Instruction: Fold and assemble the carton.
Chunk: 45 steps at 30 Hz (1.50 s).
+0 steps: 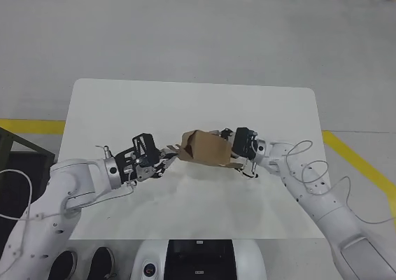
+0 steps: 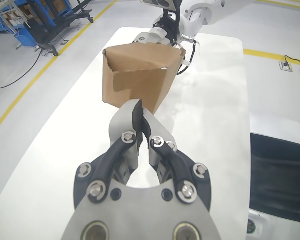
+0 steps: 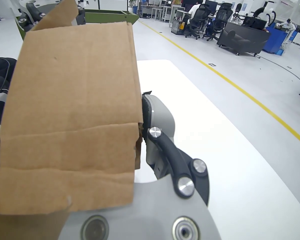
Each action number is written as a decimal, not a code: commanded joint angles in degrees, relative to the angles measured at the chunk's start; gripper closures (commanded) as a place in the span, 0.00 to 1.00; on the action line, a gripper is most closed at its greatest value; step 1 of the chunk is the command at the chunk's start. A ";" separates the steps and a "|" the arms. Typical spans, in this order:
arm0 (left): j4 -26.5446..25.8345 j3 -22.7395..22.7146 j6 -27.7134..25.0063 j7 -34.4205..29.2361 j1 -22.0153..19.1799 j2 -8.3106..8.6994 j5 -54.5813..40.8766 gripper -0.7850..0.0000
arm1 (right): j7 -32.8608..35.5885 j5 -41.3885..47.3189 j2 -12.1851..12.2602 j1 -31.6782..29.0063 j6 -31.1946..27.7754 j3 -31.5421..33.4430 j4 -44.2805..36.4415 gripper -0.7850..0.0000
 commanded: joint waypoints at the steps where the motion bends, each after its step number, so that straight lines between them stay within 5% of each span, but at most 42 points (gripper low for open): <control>1: 0.37 0.81 0.43 -0.38 -1.16 -0.10 -0.21 1.00 | 0.02 -0.12 -0.01 -0.02 -0.06 -0.06 -0.08 1.00; 18: 3.34 10.25 2.00 -2.45 -7.12 -1.24 1.65 1.00 | -0.33 -0.51 -0.52 0.21 -0.73 -1.34 -0.85 1.00; 45: 4.77 13.24 3.58 -3.21 -8.99 -1.87 1.34 1.00 | -1.04 -1.36 -0.72 0.73 -1.13 -1.76 -0.85 1.00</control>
